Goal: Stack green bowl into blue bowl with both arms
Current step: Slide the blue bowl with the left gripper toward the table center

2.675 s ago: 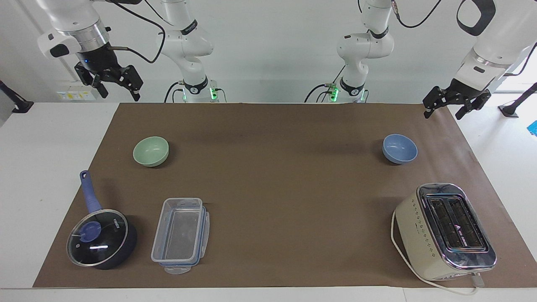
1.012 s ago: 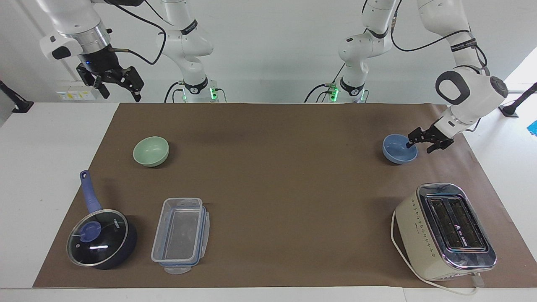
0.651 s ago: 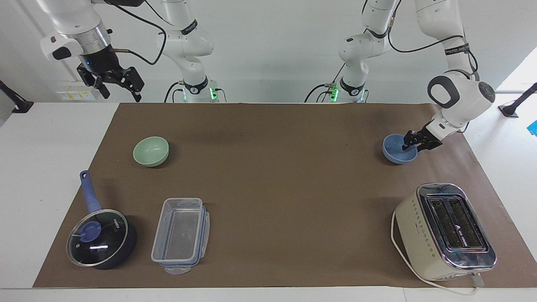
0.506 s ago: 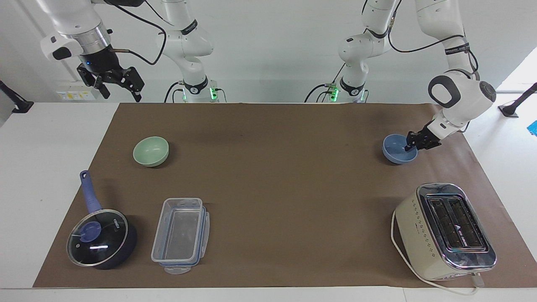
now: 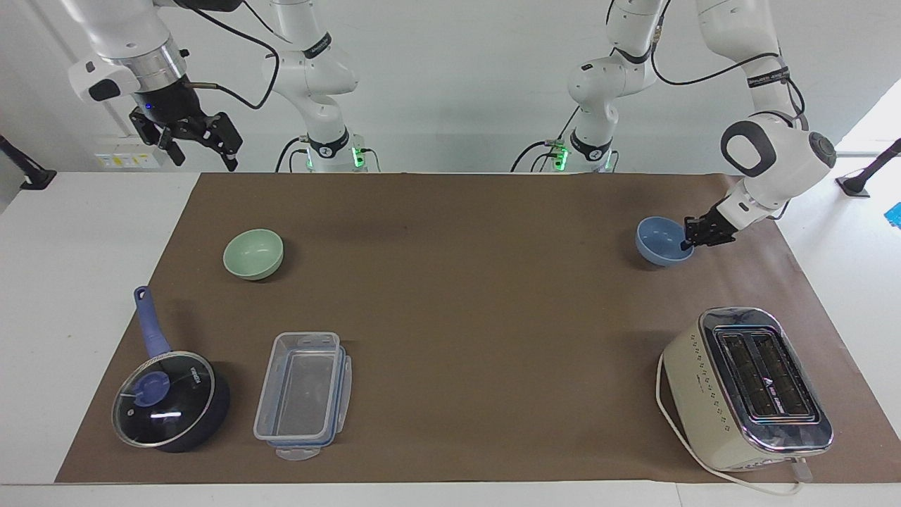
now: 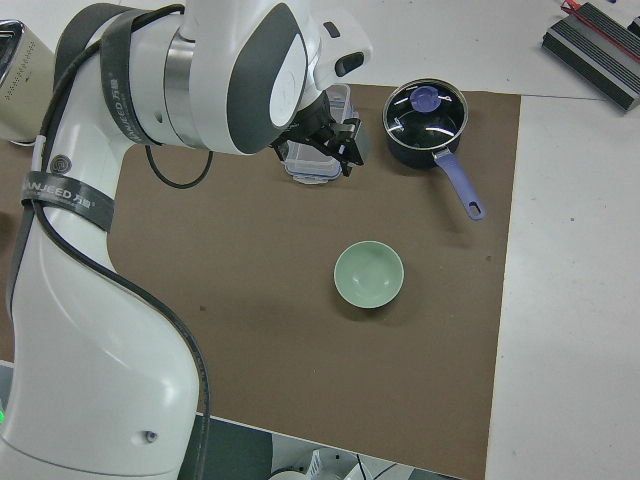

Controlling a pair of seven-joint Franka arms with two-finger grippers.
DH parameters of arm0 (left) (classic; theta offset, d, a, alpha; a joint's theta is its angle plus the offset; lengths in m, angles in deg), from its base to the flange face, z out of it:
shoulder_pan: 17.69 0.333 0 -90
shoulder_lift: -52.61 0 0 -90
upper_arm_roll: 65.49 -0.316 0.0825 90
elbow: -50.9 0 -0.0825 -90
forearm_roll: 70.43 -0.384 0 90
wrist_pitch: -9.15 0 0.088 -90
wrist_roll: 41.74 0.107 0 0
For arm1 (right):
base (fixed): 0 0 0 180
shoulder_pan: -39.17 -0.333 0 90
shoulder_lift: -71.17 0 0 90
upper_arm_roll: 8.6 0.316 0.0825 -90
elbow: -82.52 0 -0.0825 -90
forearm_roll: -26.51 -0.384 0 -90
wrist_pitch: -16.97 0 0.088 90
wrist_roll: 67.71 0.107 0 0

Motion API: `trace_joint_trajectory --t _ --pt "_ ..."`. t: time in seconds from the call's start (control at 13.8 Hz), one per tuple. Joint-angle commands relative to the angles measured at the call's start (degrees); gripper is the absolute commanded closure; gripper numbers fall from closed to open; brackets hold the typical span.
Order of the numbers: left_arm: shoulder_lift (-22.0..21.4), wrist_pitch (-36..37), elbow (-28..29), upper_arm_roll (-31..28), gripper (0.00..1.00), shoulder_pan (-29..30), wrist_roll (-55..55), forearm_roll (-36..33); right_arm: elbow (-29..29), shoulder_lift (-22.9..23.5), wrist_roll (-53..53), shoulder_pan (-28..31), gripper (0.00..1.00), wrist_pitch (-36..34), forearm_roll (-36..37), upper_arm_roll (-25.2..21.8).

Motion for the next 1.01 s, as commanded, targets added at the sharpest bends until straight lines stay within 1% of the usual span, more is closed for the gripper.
trace_joint_trajectory --t 0.0,0.14,0.22,0.51,0.65,0.8,0.94 --pt "-3.8 2.5 -0.9 0.1 1.00 -4.7 -0.4 1.1 2.5 -1.9 0.5 0.6 0.00 1.5 -0.7 0.4" --pt "-6.1 2.6 -0.8 0.2 1.00 -9.2 -6.3 1.1 2.5 -1.9 0.5 0.6 0.00 1.5 -0.7 0.4" --pt "-6.6 2.4 -0.9 0.2 1.00 -12.3 -9.6 1.1 2.5 -1.9 0.5 0.6 0.00 1.5 -0.7 0.4" --pt "-6.5 1.0 -0.9 0.3 1.00 -24.9 -29.3 0.5 2.5 -1.9 0.5 0.6 0.00 1.5 -0.7 0.4" --pt "-6.2 0.6 -0.9 0.3 1.00 -30.4 -35.8 0.4 2.5 -1.9 0.5 0.6 0.00 1.5 -0.7 0.4" --pt "-5.0 -4.4 -0.8 0.6 1.00 -36.6 -44.5 0.4 2.5 -1.9 0.5 0.6 0.00 1.5 -0.7 0.4" --pt "-2.3 -10.5 -0.9 0.6 1.00 -42.8 -52.2 0.4 2.5 -1.9 0.5 0.6 0.00 1.5 -0.7 0.4"
